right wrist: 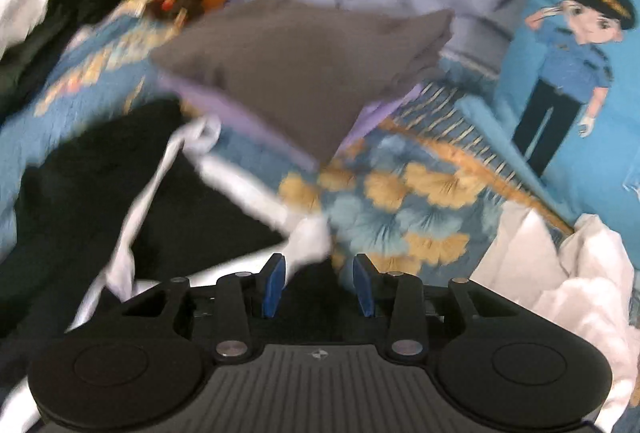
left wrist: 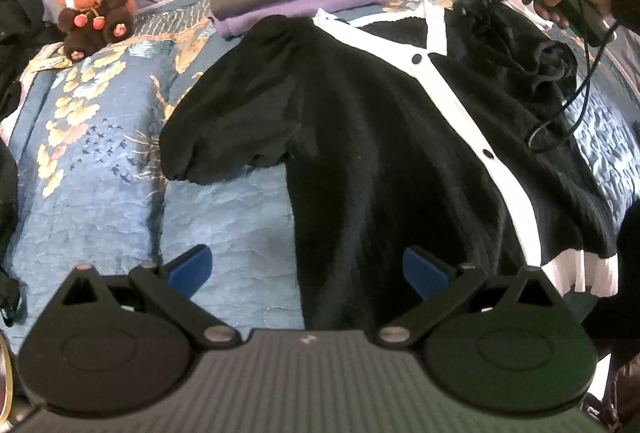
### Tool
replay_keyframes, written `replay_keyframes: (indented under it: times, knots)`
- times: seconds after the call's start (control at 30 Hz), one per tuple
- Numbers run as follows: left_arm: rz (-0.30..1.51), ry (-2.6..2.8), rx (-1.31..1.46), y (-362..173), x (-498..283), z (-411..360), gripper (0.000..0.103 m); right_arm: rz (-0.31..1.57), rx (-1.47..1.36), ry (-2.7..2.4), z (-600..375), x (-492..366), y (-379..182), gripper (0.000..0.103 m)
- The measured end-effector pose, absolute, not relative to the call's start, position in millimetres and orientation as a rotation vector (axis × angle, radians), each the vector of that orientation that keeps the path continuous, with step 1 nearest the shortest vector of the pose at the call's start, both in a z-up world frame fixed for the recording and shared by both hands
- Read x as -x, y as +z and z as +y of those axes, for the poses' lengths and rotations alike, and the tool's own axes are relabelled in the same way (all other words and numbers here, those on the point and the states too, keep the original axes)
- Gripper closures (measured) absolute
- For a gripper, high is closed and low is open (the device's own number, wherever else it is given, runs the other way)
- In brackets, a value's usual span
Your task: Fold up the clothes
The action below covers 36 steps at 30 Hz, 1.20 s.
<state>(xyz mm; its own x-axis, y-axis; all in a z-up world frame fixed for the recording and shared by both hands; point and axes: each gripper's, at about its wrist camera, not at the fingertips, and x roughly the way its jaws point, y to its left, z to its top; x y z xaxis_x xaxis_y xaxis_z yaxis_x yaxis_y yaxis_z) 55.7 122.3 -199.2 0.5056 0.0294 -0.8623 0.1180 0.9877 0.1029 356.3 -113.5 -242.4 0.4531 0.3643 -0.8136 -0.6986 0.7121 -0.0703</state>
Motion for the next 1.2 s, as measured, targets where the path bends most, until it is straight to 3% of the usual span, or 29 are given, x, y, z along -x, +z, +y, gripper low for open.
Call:
replay_keyframes:
  times: [0.13, 0.17, 0.23, 0.53, 0.77, 0.9, 0.93, 0.97, 1.03, 1.2]
  knots:
    - [1.045, -0.067, -0.168, -201.0, -56.4, 115.5, 0.0, 0.892, 0.489, 0.661, -112.1, -355.2, -256.2, 0.069]
    - [1.046, -0.069, -0.173, -201.3, -56.8, 114.0, 0.0, 0.899, 0.455, 0.652, -113.8, -357.6, -256.4, 0.074]
    - [1.043, -0.07, -0.179, -201.0, -57.5, 112.3, 0.0, 0.885, 0.436, 0.649, -115.2, -358.9, -252.3, 0.097]
    - [1.034, -0.077, -0.167, -200.4, -62.0, 111.3, 0.0, 0.69, 0.445, 0.486, -126.0, -367.6, -192.5, 0.099]
    - [1.047, -0.063, -0.161, -205.0, -62.3, 117.9, 0.0, 0.737, 0.532, 0.284, -113.9, -383.9, -221.4, 0.099]
    - [1.053, -0.057, -0.159, -207.4, -62.4, 120.8, 0.0, 0.908, 0.372, 0.301, -128.2, -401.9, -244.8, 0.098]
    - [1.053, -0.058, -0.158, -207.7, -62.3, 120.8, 0.0, 0.907, 0.308, 0.297, -133.6, -402.1, -244.0, 0.094]
    - [1.052, -0.06, -0.159, -207.6, -62.1, 120.6, 0.0, 0.883, 0.229, 0.269, -141.2, -401.3, -239.4, 0.09]
    - [1.049, -0.061, -0.16, -207.0, -61.6, 119.7, 0.0, 0.817, 0.076, 0.195, -158.9, -398.4, -227.0, 0.068]
    - [1.028, -0.063, -0.15, -201.2, -58.9, 117.3, 0.0, 0.688, -0.059, 0.154, -194.0, -366.2, -185.7, 0.064]
